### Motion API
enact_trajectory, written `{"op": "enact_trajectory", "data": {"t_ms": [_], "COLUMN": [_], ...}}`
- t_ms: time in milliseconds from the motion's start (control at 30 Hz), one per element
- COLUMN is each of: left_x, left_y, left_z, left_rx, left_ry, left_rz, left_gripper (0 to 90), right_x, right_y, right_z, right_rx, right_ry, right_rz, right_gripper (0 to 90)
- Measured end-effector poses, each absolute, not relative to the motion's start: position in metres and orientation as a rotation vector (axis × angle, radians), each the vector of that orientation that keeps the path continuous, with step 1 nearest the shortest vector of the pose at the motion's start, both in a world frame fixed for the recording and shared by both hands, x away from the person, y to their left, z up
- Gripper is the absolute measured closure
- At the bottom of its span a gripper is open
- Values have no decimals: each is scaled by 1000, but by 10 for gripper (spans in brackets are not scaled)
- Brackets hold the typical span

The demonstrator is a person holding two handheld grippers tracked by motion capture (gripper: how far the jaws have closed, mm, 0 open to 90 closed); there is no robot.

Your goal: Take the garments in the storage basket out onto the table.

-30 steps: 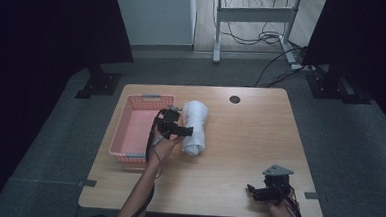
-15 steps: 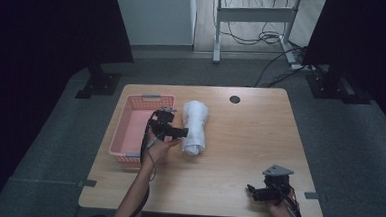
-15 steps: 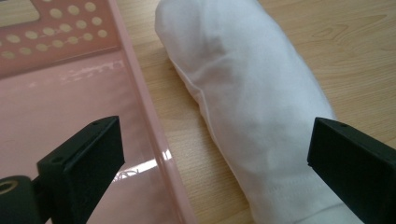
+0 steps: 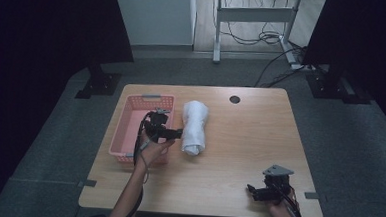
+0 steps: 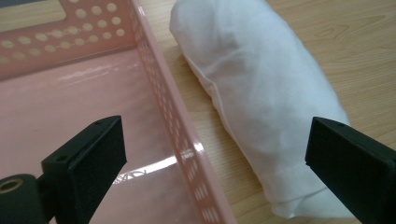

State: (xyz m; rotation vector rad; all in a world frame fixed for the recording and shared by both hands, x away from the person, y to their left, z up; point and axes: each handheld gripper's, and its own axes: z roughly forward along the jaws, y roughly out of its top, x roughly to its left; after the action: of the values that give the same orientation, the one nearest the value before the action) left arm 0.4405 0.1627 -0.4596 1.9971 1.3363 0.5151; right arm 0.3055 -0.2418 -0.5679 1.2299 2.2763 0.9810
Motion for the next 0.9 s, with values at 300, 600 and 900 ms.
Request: {"op": "enact_trajectory", "data": {"t_ms": [300, 600, 900], "left_x": [434, 428, 418], "left_y": [176, 185, 194], "left_z": [-459, -460, -461], "left_rx": [2010, 2015, 2003], "left_ry": [1318, 1314, 1304], "left_rz": [522, 532, 520], "left_gripper": [49, 50, 51], "right_x": [306, 306, 306], "right_y": [-242, -241, -241], "right_z": [-568, -568, -568], "right_rx": [1232, 1237, 1238], "right_ry": [2274, 2270, 2269], "right_rz": [980, 978, 978], "right_gripper": [0, 0, 0]}}
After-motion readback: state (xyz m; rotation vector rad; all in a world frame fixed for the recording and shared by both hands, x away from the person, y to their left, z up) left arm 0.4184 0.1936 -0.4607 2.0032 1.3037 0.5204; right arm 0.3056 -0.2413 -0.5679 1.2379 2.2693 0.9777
